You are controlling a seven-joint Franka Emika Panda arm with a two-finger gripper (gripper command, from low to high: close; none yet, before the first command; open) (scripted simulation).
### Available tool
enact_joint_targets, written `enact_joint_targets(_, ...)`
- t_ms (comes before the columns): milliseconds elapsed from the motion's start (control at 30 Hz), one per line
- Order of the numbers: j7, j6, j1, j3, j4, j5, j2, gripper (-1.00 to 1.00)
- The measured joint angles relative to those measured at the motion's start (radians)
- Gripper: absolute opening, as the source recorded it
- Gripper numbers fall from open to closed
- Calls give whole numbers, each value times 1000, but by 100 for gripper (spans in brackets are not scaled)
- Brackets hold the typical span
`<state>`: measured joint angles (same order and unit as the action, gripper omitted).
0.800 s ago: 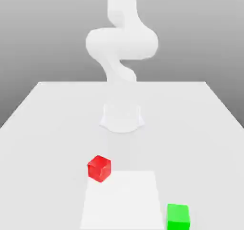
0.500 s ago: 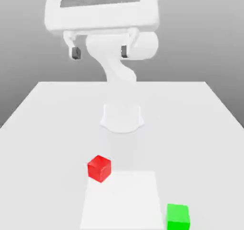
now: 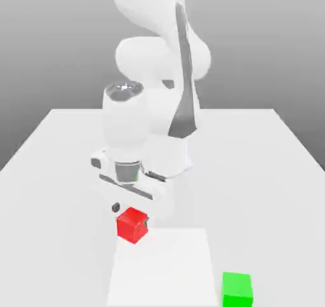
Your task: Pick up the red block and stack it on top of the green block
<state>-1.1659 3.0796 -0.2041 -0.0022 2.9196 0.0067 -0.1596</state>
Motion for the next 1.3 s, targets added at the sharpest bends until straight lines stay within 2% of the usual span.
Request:
enact_joint_targets(233,-4,5,-4,3,0,-4,-4,-100)
enact_joint_targets(500,-5,-221,-6,5,36,-7,258,-100)
enact_joint_targets(767,136,-370,140,85,-217,-64,153,-100)
enact_joint_targets(1000,311,-490,247,179,-470,-69,16,-100)
enact_joint_targets(1067,332,-482,263,194,-514,-81,-37,-100)
enact_joint_targets(1167,313,-398,287,174,-532,-120,-140,-100)
enact_joint_targets(1200,306,-376,293,167,-534,-130,-165,100)
enact_joint_targets(1300,306,-376,293,167,-534,-130,-165,100)
